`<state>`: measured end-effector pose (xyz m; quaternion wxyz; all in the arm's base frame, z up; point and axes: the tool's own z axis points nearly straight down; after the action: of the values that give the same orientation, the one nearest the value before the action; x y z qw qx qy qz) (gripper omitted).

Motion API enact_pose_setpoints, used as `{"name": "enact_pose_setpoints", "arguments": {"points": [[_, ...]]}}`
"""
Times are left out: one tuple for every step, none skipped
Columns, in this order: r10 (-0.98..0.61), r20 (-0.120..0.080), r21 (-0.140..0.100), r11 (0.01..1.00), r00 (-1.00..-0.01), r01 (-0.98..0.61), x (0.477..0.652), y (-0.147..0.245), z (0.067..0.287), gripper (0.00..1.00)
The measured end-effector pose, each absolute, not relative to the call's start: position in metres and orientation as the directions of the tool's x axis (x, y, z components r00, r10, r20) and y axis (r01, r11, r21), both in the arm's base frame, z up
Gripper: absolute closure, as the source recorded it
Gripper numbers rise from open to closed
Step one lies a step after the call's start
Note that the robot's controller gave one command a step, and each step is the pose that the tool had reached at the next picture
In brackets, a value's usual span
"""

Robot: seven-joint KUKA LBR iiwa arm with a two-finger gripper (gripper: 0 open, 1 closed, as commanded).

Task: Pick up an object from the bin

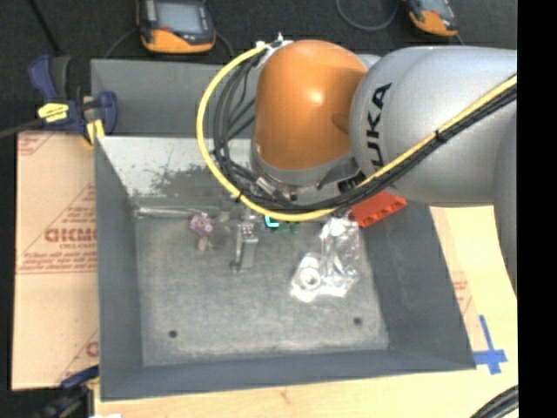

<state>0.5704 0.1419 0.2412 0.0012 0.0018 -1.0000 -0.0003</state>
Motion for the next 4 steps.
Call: {"name": "enact_pose_setpoints", "arguments": {"points": [[-0.152,-0.001,-0.001,0.988,-0.988,-0.152,0.643,0.141,0.154,0.0],[-0.28,0.0,-0.002,0.96,-0.96,-0.28,0.652,0.115,0.068,0.0],[-0.277,-0.006,0.001,0.961,-0.961,-0.277,0.653,0.117,0.072,1.0],[-0.279,-0.013,-0.001,0.96,-0.96,-0.279,0.64,0.117,0.156,1.0]]}}
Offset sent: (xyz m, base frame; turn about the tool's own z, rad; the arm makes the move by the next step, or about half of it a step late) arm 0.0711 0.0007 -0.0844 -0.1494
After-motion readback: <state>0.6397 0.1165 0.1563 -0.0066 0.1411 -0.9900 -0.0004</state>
